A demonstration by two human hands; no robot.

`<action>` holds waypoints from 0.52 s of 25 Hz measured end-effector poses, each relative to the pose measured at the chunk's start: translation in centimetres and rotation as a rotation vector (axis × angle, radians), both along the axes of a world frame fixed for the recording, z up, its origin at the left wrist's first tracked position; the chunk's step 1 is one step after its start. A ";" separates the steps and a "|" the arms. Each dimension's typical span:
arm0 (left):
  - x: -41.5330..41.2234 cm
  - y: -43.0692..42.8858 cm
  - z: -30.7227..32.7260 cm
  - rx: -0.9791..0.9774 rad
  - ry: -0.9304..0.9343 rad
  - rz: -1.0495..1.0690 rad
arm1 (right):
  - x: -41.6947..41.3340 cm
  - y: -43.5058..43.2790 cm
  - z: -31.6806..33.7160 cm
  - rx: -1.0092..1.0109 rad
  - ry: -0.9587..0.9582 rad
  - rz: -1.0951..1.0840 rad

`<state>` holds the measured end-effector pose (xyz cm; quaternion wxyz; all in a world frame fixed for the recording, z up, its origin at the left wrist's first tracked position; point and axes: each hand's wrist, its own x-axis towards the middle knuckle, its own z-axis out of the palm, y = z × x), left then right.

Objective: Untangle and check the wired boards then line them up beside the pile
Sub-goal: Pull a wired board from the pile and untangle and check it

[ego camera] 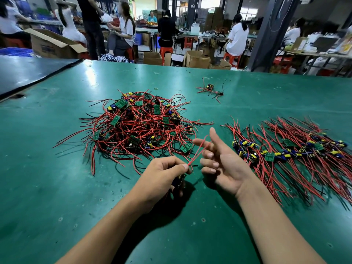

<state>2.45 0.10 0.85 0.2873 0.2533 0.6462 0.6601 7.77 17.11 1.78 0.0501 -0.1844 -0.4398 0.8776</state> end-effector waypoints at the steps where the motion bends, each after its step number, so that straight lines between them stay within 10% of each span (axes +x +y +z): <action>1: 0.0 0.1 0.0 0.015 -0.018 0.014 | -0.1 -0.5 -0.2 0.067 -0.007 0.051; 13: -0.9 -0.1 0.4 0.130 -0.343 0.005 | -0.3 -2.3 -2.1 0.349 0.169 0.222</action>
